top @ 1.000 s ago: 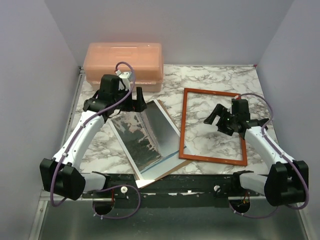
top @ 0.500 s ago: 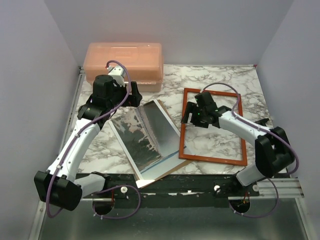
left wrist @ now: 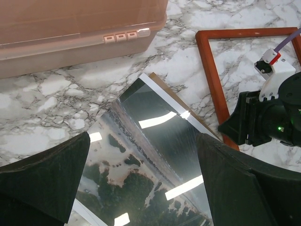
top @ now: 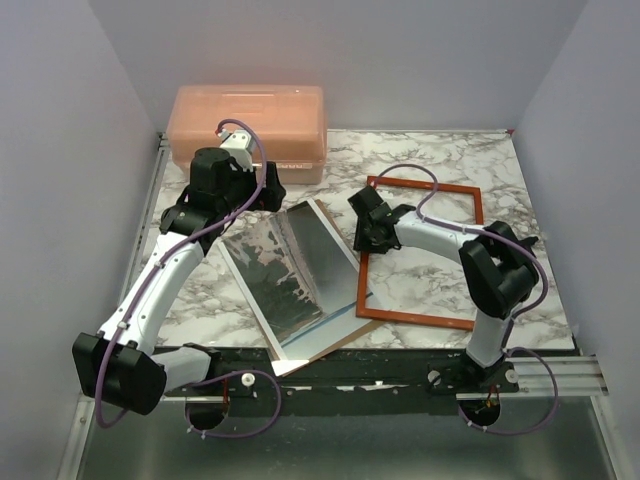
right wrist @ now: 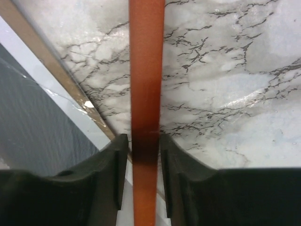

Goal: Put the photo into the frame
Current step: Adjust the photo frame at the center of the board.

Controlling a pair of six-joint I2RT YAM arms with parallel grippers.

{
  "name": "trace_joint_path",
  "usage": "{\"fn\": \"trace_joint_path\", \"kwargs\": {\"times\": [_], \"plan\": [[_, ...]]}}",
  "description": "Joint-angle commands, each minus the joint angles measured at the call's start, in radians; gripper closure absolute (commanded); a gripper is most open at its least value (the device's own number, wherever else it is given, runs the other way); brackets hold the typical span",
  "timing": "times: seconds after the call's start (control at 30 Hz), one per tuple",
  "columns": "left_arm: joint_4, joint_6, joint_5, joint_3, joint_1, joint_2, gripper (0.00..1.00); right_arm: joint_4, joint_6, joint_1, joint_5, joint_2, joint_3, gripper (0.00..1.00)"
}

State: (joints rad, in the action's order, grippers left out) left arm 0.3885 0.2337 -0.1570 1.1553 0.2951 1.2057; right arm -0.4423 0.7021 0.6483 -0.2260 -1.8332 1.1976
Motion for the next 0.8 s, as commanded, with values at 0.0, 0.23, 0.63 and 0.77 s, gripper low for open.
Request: {"fn": "trace_joint_path", "kwargs": {"times": [0.0,0.23,0.63,0.77], "plan": [[-0.037,-0.032,0.01,0.017,0.003,-0.006,0.01,-0.027,0.01,0.012,-0.075,-0.022,0.011,0.72],[-0.037,-0.029,0.008,0.019,0.003,0.004,0.01,0.033,-0.057,0.022,-0.035,0.042,-0.026,0.97],[-0.024,-0.019,0.007,0.04,0.003,0.035,0.02,0.083,-0.125,0.094,0.078,0.132,-0.117,0.99],[-0.023,-0.02,0.009,0.039,0.003,0.032,0.01,0.052,-0.132,0.134,0.062,0.128,-0.117,0.96]]}}
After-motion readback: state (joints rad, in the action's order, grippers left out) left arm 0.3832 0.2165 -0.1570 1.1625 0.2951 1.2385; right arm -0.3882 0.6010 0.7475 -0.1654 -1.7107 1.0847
